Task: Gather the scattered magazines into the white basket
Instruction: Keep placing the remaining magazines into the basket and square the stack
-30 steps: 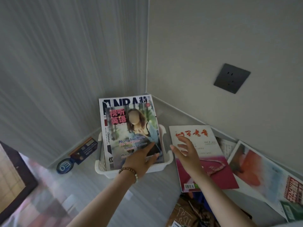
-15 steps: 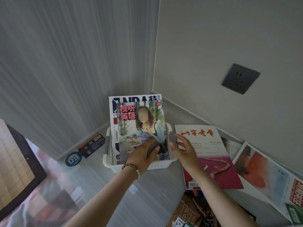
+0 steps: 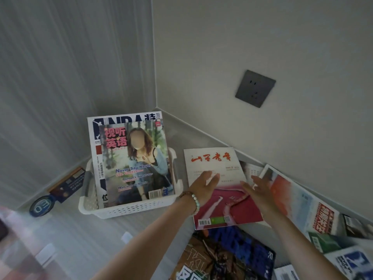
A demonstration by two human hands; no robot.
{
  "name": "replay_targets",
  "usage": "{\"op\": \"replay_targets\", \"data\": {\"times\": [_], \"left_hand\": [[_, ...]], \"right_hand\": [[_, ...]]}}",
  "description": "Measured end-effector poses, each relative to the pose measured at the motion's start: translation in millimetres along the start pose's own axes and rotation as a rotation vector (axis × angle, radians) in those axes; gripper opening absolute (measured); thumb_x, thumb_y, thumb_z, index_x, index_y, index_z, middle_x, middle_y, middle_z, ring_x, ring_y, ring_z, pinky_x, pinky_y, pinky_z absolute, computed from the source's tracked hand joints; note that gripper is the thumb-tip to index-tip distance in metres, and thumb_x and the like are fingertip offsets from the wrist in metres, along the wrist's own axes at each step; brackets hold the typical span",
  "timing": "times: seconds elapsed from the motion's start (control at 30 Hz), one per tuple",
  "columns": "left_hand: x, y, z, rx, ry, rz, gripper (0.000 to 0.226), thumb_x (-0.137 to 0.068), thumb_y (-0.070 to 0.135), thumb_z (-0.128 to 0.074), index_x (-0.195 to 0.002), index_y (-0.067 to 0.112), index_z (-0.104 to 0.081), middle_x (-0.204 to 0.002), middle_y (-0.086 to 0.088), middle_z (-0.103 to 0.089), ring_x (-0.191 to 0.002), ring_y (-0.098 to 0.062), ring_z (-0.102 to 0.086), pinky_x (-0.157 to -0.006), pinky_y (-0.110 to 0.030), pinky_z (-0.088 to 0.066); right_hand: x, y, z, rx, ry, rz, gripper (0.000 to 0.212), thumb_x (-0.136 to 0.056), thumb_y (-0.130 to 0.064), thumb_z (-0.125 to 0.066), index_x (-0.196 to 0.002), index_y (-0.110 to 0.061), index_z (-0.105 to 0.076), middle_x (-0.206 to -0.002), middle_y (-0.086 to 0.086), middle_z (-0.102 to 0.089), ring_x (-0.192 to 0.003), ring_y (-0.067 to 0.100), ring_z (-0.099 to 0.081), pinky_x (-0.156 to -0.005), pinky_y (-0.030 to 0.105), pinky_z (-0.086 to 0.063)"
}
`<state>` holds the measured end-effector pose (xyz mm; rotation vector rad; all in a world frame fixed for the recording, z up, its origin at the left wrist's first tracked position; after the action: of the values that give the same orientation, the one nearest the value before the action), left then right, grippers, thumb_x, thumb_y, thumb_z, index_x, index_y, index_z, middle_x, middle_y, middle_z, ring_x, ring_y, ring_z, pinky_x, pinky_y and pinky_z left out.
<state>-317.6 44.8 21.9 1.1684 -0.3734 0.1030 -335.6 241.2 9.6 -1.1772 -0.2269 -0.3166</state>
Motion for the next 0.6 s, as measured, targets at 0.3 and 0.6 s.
{"op": "replay_targets", "data": {"times": [0.3,0.6], "left_hand": [[-25.7,-59.0,-5.4,-0.158,0.226,0.404,0.087,-0.085,0.050,-0.050,-0.145,0.009,-0.002,-0.154,-0.013,-0.007,-0.141,-0.031,-0.012,-0.116,-0.044,-0.018],[-19.2,-41.1,-19.1,0.167,0.217,0.246,0.035,-0.094,0.013,-0.043,-0.128,0.007,-0.045,-0.130,-0.012,-0.054,-0.116,-0.028,-0.051,-0.093,-0.029,-0.040]], "right_hand": [[-23.2,41.6,10.0,-0.005,-0.039,-0.173,0.066,-0.078,-0.036,-0.072,-0.132,-0.018,-0.038,-0.115,0.000,-0.052,-0.093,0.017,-0.056,-0.060,0.028,-0.045],[-20.0,48.8,18.0,0.013,-0.014,-0.147,0.032,-0.094,-0.024,-0.051,-0.126,-0.018,-0.051,-0.102,0.001,-0.061,-0.077,0.013,-0.058,-0.062,0.028,-0.046]]}}
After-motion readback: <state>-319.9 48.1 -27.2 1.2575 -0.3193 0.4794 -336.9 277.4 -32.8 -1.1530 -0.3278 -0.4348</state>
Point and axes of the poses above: each hand's wrist, its own x-axis away from the middle knuckle, its own z-axis out of the back of the hand, y = z × x, the point moved 9 cm from there along -x, towards the middle knuckle
